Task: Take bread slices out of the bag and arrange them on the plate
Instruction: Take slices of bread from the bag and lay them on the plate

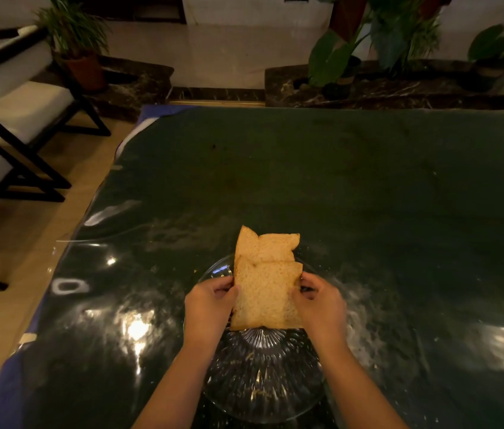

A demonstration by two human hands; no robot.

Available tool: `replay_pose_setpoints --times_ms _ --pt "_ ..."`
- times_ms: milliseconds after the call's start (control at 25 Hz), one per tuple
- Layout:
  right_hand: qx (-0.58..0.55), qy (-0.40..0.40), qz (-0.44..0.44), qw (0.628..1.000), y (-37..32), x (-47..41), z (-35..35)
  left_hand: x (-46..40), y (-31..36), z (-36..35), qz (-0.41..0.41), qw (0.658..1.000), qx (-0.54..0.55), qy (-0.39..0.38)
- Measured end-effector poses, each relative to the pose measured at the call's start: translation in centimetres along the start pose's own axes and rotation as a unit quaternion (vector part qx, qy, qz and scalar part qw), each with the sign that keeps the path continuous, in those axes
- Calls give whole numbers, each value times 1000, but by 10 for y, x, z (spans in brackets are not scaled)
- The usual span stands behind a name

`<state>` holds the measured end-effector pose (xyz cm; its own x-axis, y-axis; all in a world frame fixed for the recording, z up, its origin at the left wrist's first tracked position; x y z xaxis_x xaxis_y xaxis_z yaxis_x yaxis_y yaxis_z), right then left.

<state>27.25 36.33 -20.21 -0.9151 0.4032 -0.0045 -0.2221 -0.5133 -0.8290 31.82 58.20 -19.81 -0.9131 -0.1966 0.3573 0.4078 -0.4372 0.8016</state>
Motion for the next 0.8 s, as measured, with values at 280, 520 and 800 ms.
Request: replay_pose_setpoints --times_ms 280,520,800 --pt "-28 -8 -6 1000 -19 9 30 23 28 22 -8 1000 -24 7" --pt "-111 6 32 993 -75 42 132 107 130 26 -118 990 -57 -57" --pt "-130 86 93 983 -82 106 323 262 241 -34 -232 964 -49 -116"
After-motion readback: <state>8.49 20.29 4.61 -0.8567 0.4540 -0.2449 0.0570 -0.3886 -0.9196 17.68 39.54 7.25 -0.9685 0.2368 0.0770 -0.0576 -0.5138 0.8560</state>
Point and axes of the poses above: each hand's wrist, its own x-axis away from the middle knuckle, its own z-axis out of the back of the hand, y = z × x, the point moved 9 cm from there along -x, towards the middle knuckle, and after that the axes turned 12 degrees about z, right-handed, at the moved point
